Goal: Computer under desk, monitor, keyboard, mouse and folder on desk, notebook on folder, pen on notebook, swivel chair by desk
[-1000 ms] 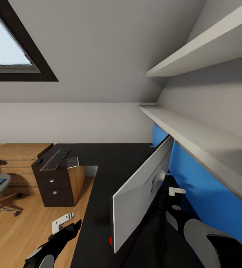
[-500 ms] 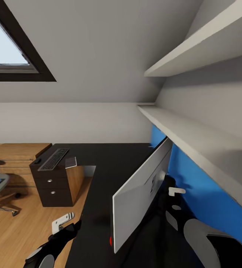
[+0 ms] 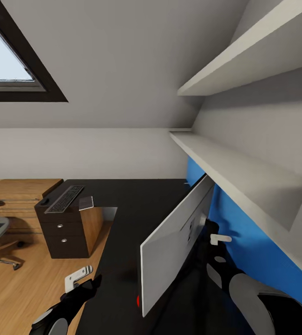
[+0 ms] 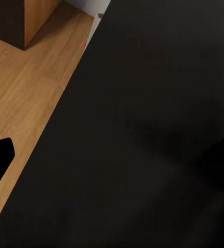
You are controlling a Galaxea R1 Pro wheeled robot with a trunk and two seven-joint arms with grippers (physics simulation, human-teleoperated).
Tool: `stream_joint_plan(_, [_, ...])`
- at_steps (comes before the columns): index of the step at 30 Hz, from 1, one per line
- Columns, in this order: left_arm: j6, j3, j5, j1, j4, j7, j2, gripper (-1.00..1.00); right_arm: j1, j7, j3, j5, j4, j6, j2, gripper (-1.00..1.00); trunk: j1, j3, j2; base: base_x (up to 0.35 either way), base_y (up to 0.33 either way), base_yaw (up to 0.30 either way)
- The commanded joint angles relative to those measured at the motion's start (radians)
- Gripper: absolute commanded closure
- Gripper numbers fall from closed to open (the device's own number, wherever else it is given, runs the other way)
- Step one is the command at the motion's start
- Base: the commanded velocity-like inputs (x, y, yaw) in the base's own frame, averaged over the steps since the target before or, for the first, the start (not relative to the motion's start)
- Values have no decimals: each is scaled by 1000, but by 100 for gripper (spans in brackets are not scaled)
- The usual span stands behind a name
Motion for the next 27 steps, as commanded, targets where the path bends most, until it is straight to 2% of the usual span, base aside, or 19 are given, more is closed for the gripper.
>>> stream_joint_plan(1, [1,-2,10,0,-2,10,1,-100,-2,0,-5,11,-1,-4,0,100,0,-1,-1,0,0,0])
stream_joint_plan(10, [1,-1,10,0,-2,10,4,-100,-2,0,-5,11,-1,-5,2,100,0,-1,-1,0,-108,0])
stream_joint_plan(27, [1,-1,9,0,-2,10,4,-100,-2,-15,-5,11,-1,-5,2,100,0,-1,-1,0,-4,0])
